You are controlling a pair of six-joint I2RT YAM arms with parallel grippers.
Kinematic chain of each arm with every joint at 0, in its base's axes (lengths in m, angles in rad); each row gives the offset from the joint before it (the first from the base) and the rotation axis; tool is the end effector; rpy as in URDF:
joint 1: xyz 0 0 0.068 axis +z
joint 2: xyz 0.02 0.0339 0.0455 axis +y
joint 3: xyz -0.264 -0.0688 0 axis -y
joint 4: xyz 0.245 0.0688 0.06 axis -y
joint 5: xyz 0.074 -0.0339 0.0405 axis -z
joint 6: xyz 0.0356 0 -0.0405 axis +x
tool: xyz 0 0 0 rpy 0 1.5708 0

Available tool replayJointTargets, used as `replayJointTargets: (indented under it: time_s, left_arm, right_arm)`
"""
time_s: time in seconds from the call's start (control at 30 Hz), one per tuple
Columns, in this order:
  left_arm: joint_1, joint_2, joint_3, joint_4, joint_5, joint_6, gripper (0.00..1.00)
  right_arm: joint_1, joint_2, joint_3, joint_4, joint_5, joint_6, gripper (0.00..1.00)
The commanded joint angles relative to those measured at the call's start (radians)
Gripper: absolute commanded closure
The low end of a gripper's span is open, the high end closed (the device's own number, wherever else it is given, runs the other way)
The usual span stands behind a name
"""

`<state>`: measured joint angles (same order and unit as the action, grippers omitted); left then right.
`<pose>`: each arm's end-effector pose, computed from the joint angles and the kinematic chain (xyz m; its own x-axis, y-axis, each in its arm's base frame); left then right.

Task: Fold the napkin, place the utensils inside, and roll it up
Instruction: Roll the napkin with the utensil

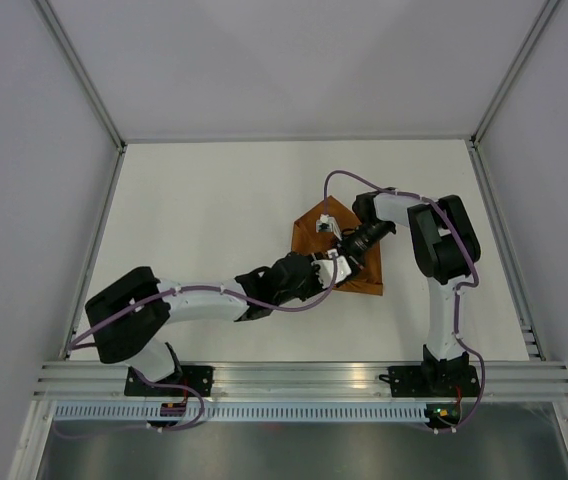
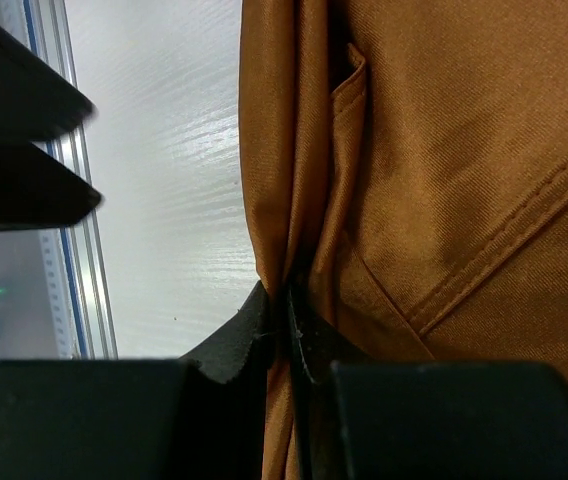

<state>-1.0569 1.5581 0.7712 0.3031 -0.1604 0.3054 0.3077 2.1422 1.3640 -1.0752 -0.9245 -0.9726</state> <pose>0.1665 -0.2835 0.1956 0.0195 0.5693 -0.8219 0.8223 0.4584 0.3370 0.3276 0.1339 0.1146 -0.5400 -0.6938 -0.4765 -0.7395 0.1208 0.6622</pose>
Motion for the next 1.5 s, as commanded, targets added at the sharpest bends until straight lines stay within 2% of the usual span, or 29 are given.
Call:
replayJointTargets:
  time_s: [0.0, 0.17, 0.53, 0.83, 0.97, 1.07, 1.23, 1.37, 1.47]
  left_arm:
    - [-0.041, 0.054, 0.037, 0.034, -0.008, 0.145, 0.54]
    - [-0.078, 0.103, 0.040, 0.048, 0.015, 0.196, 0.51]
    - [-0.083, 0.262, 0.062, 0.154, -0.007, 0.325, 0.46]
    - [-0.068, 0.326, 0.103, 0.107, 0.025, 0.347, 0.46]
    - [-0.061, 0.339, 0.140, -0.023, 0.080, 0.333, 0.55]
    - [-0.046, 0.347, 0.178, -0.128, 0.129, 0.293, 0.69]
    - [-0.023, 0.361, 0.230, -0.246, 0.225, 0.267, 0.85]
    - [-0.005, 0.365, 0.270, -0.327, 0.301, 0.235, 0.92]
    - [0.003, 0.369, 0.284, -0.363, 0.349, 0.216, 0.96]
  right_arm:
    - [-0.002, 0.048, 0.003, 0.032, 0.088, -0.052, 0.85]
    - [-0.002, 0.065, 0.018, 0.023, 0.095, -0.044, 0.85]
    - [-0.005, 0.099, 0.052, -0.005, 0.093, -0.046, 0.85]
    - [-0.009, 0.123, 0.070, -0.028, 0.102, -0.055, 0.86]
    - [-0.012, 0.131, 0.076, -0.037, 0.105, -0.061, 0.86]
    - [-0.012, 0.142, 0.086, -0.046, 0.102, -0.067, 0.86]
    - [-0.013, 0.151, 0.098, -0.063, 0.101, -0.077, 0.85]
    - [-0.013, 0.136, 0.106, -0.065, 0.104, -0.077, 0.78]
    - [-0.019, 0.108, 0.110, -0.063, 0.098, -0.066, 0.67]
